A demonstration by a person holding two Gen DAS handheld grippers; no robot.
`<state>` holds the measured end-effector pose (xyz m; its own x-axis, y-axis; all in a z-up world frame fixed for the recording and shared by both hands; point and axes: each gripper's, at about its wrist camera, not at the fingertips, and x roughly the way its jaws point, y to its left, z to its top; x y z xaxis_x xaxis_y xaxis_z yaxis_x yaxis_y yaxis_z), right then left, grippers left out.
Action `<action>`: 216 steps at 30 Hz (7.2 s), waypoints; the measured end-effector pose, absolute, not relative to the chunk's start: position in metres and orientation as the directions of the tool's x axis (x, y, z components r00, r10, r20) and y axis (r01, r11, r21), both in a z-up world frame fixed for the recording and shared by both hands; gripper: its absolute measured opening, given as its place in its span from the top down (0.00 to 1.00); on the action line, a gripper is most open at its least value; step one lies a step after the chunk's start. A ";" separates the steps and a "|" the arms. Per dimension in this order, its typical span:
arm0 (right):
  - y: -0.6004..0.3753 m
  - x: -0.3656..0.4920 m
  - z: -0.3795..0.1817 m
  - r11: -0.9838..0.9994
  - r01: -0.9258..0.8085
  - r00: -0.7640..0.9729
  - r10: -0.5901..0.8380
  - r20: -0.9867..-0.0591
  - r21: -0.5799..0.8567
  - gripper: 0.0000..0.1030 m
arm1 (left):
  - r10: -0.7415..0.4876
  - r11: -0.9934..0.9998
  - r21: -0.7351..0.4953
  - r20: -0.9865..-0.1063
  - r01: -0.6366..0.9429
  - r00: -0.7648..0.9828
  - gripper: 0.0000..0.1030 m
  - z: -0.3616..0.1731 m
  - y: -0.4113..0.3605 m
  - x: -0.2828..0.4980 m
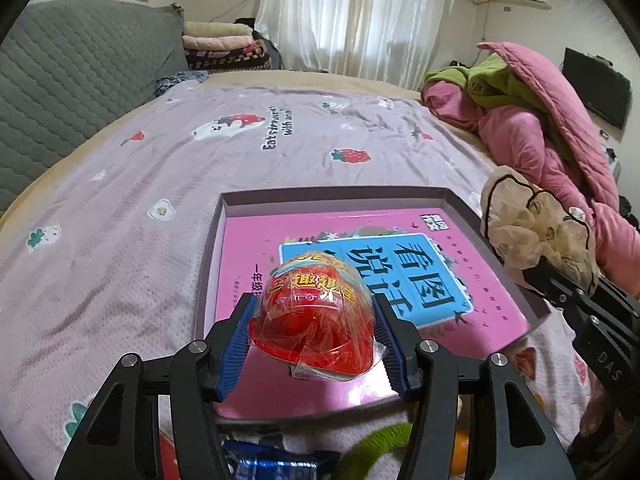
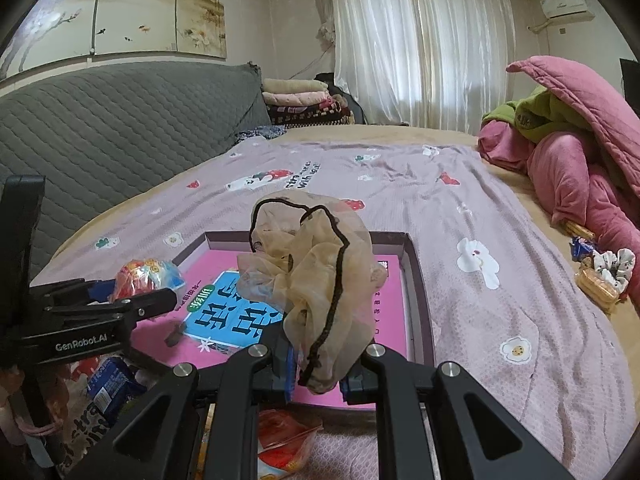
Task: Organize objects
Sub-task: 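Carry red ball with left gripper and mesh pouch with right gripper over the tray, then open right gripper dropping pouch onto book while left gripper releases red ball beside it, then move left gripper to green fuzzy ring while right gripper approaches an orange, then close left gripper on green fuzzy ring while right gripper grasps the orange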
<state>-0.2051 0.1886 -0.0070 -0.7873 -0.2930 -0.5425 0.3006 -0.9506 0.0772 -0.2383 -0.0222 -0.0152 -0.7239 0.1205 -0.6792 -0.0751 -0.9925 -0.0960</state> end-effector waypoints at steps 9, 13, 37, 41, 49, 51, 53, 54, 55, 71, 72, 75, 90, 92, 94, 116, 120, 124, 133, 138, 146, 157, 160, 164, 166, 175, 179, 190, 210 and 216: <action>0.189 -0.221 -0.017 -0.950 0.305 -0.765 -0.286 -0.577 0.067 0.84 | 0.092 -0.996 -0.074 -0.702 -0.056 -0.706 0.43 -0.025 -0.023 -0.255; 0.192 -0.226 -0.027 -0.951 0.297 -0.744 -0.285 -0.605 0.082 0.84 | 0.085 -0.996 -0.071 -0.713 -0.049 -0.696 0.43 -0.030 -0.024 -0.260; 0.195 -0.236 -0.051 -0.952 0.282 -0.678 -0.288 -0.676 0.123 0.79 | 0.068 -0.998 -0.055 -0.754 -0.040 -0.654 0.43 -0.051 -0.021 -0.273; 0.196 -0.234 -0.049 -0.950 0.286 -0.682 -0.295 -0.669 0.128 0.67 | 0.069 -0.998 -0.061 -0.756 -0.034 -0.651 0.43 -0.051 -0.022 -0.273; 0.197 -0.231 -0.044 -0.948 0.293 -0.695 -0.299 -0.654 0.123 0.58 | 0.075 -0.997 -0.075 -0.762 -0.029 -0.644 0.42 -0.051 -0.026 -0.275; 0.197 -0.229 -0.042 -0.948 0.296 -0.702 -0.301 -0.646 0.119 0.52 | 0.075 -0.997 -0.076 -0.763 -0.025 -0.642 0.42 -0.051 -0.027 -0.274; 0.197 -0.228 -0.040 -0.949 0.297 -0.709 -0.296 -0.640 0.109 0.50 | 0.075 -0.997 -0.079 -0.766 -0.023 -0.639 0.39 -0.051 -0.027 -0.275; 0.198 -0.227 -0.038 -0.950 0.295 -0.716 -0.293 -0.634 0.106 0.49 | 0.079 -0.996 -0.082 -0.766 -0.024 -0.638 0.38 -0.051 -0.028 -0.275; 0.198 -0.226 -0.037 -0.951 0.293 -0.720 -0.290 -0.630 0.104 0.48 | 0.080 -0.996 -0.083 -0.765 -0.025 -0.639 0.38 -0.051 -0.028 -0.274; 0.204 -0.217 -0.018 -0.952 0.290 -0.768 -0.295 -0.568 0.103 0.39 | 0.093 -0.995 -0.096 -0.724 -0.033 -0.683 0.31 -0.026 -0.028 -0.250; 0.204 -0.216 -0.016 -0.951 0.292 -0.769 -0.297 -0.566 0.103 0.39 | 0.092 -0.995 -0.098 -0.722 -0.030 -0.686 0.31 -0.024 -0.029 -0.247; 0.203 -0.212 -0.011 -0.947 0.303 -0.773 -0.308 -0.555 0.104 0.38 | 0.088 -0.994 -0.112 -0.709 -0.011 -0.699 0.31 -0.015 -0.032 -0.236; 0.206 -0.185 0.010 -0.934 0.338 -0.792 -0.351 -0.499 0.119 0.33 | 0.064 -0.996 -0.091 -0.671 -0.004 -0.738 0.31 0.007 -0.021 -0.203; 0.209 -0.183 0.012 -0.934 0.336 -0.798 -0.350 -0.491 0.120 0.33 | 0.060 -0.996 -0.092 -0.678 0.003 -0.733 0.31 0.006 -0.020 -0.208; 0.212 -0.181 0.014 -0.935 0.332 -0.801 -0.347 -0.487 0.120 0.33 | 0.060 -0.996 -0.094 -0.682 0.005 -0.729 0.31 0.006 -0.019 -0.210; 0.216 -0.155 0.023 -0.922 0.367 -0.801 -0.380 -0.463 0.122 0.28 | 0.033 -0.997 -0.069 -0.668 0.018 -0.744 0.31 0.026 -0.016 -0.167; 0.213 -0.146 0.023 -0.920 0.377 -0.803 -0.383 -0.456 0.108 0.27 | 0.026 -0.998 -0.061 -0.665 0.020 -0.746 0.30 0.027 -0.014 -0.155; 0.214 -0.138 0.019 -0.923 0.369 -0.805 -0.375 -0.460 0.106 0.27 | 0.030 -0.998 -0.056 -0.669 0.010 -0.743 0.30 0.023 -0.013 -0.145; 0.218 -0.123 0.008 -0.934 0.342 -0.806 -0.348 -0.480 0.103 0.27 | 0.038 -0.999 -0.032 -0.680 -0.021 -0.732 0.31 0.006 -0.010 -0.125; 0.219 -0.118 0.000 -0.939 0.333 -0.801 -0.328 -0.500 0.083 0.27 | 0.048 -0.999 -0.023 -0.693 -0.045 -0.720 0.31 -0.005 -0.006 -0.116; 0.219 -0.112 -0.006 -0.943 0.324 -0.794 -0.317 -0.519 0.079 0.27 | 0.084 -0.995 -0.014 -0.697 -0.104 -0.712 0.31 -0.016 0.006 -0.100; 0.222 -0.109 -0.021 -0.951 0.302 -0.770 -0.284 -0.571 0.065 0.27 | 0.120 -0.986 -0.001 -0.709 -0.169 -0.695 0.31 -0.028 0.023 -0.094; 0.222 -0.109 -0.026 -0.953 0.296 -0.759 -0.272 -0.592 0.058 0.27 | 0.127 -0.984 -0.003 -0.715 -0.179 -0.688 0.31 -0.031 0.026 -0.094; 0.220 -0.111 -0.032 -0.954 0.294 -0.743 -0.261 -0.616 0.049 0.27 | 0.132 -0.981 0.005 -0.721 -0.196 -0.680 0.31 -0.035 0.031 -0.095; 0.219 -0.111 -0.035 -0.954 0.296 -0.737 -0.256 -0.625 0.042 0.27 | 0.137 -0.979 0.005 -0.724 -0.204 -0.676 0.31 -0.037 0.033 -0.096; 0.214 -0.114 -0.044 -0.952 0.304 -0.714 -0.245 -0.656 0.026 0.27 | 0.114 -0.975 0.042 -0.746 -0.217 -0.656 0.31 -0.053 0.041 -0.106; 0.212 -0.116 -0.048 -0.950 0.311 -0.701 -0.246 -0.670 0.025 0.27 | 0.117 -0.975 0.041 -0.743 -0.219 -0.659 0.32 -0.055 0.041 -0.111; 0.204 -0.123 -0.065 -0.949 0.316 -0.675 -0.219 -0.705 -0.008 0.27 | 0.109 -0.969 0.065 -0.752 -0.238 -0.650 0.37 -0.064 0.044 -0.121; 0.191 -0.126 -0.076 -0.928 0.370 -0.655 -0.238 -0.718 -0.030 0.61 | 0.171 -0.966 -0.010 -0.775 -0.258 -0.608 0.83 -0.074 0.044 -0.137; 0.197 -0.127 -0.073 -0.931 0.364 -0.652 -0.261 -0.711 0.008 0.62 | 0.204 -0.964 -0.048 -0.763 -0.260 -0.614 0.85 -0.070 0.040 -0.133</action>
